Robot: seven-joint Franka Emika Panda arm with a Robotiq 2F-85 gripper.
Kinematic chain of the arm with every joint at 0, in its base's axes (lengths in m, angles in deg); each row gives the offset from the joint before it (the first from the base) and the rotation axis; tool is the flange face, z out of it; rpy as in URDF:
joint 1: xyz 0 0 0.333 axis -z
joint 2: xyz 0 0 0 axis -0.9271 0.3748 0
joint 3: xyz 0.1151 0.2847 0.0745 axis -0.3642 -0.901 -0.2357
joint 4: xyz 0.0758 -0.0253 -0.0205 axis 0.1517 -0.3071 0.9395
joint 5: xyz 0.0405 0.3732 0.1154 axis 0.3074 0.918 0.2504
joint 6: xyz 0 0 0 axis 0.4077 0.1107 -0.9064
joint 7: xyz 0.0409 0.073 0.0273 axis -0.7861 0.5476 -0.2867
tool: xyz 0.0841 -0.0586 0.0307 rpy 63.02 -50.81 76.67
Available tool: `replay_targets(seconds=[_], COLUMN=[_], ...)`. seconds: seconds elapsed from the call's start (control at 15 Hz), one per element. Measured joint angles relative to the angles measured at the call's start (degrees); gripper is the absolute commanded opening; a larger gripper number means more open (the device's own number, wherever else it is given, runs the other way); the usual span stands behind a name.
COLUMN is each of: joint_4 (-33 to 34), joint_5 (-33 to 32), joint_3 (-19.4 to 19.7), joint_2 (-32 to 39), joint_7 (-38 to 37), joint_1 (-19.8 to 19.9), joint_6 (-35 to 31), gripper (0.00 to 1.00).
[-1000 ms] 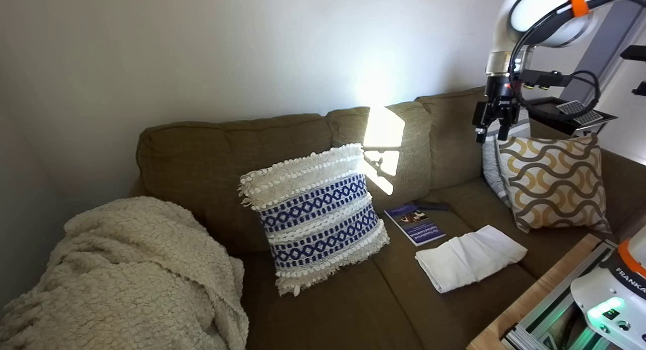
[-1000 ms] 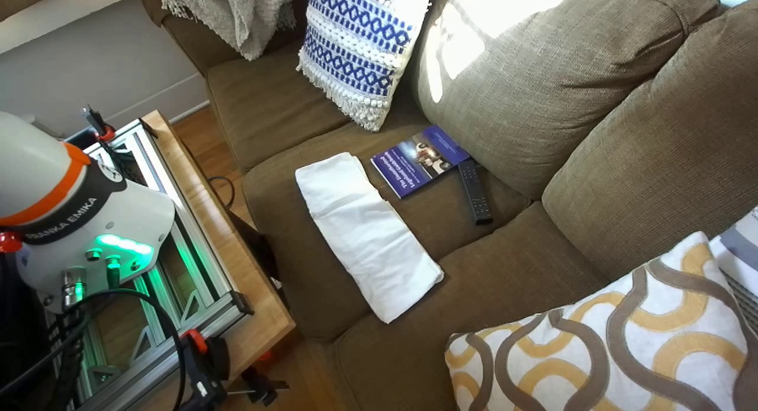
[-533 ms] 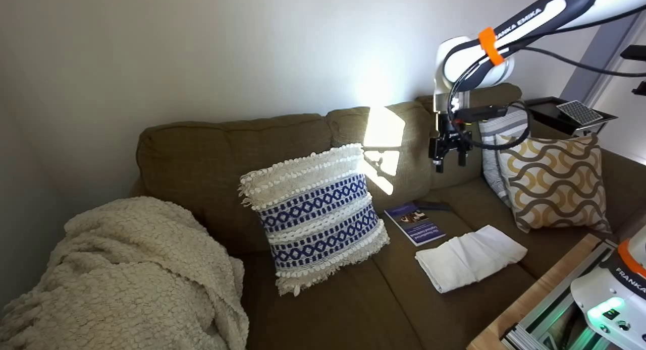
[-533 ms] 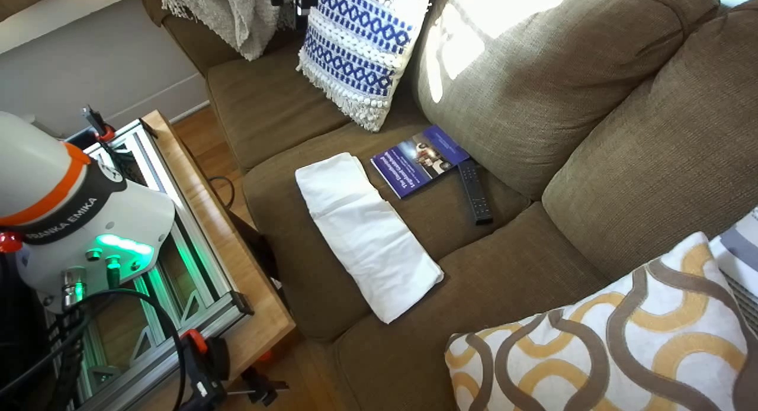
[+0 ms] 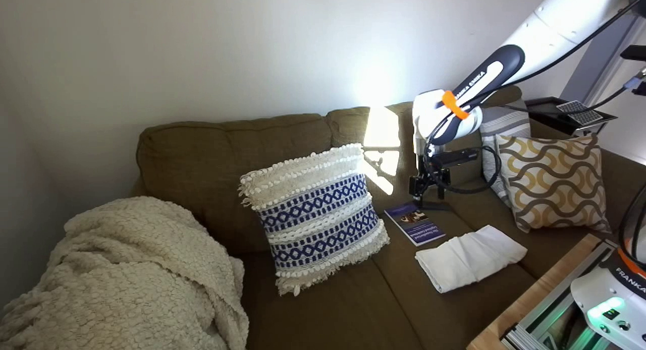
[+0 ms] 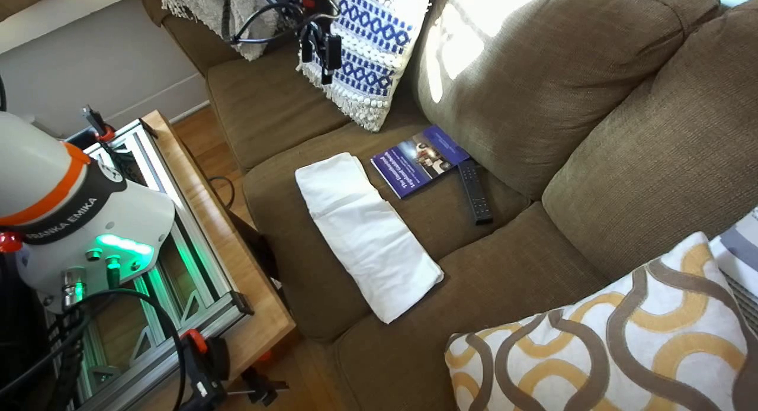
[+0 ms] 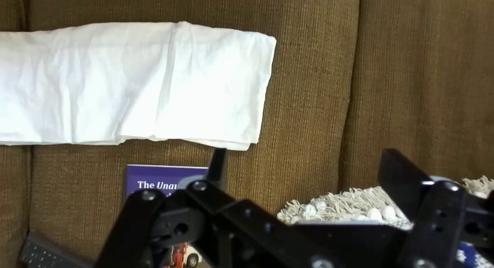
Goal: Fold the white cloth in half
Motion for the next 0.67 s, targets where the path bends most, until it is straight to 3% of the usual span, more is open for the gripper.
replay_targets(seconds=[0.67], joint_4=[2.8], joint_5=[-1.0], joint_3=[0.6], joint_2=[5.4], joint_7=[-0.4], joint_1=[-1.0], joint_6=[-0.7], gripper=[1.0])
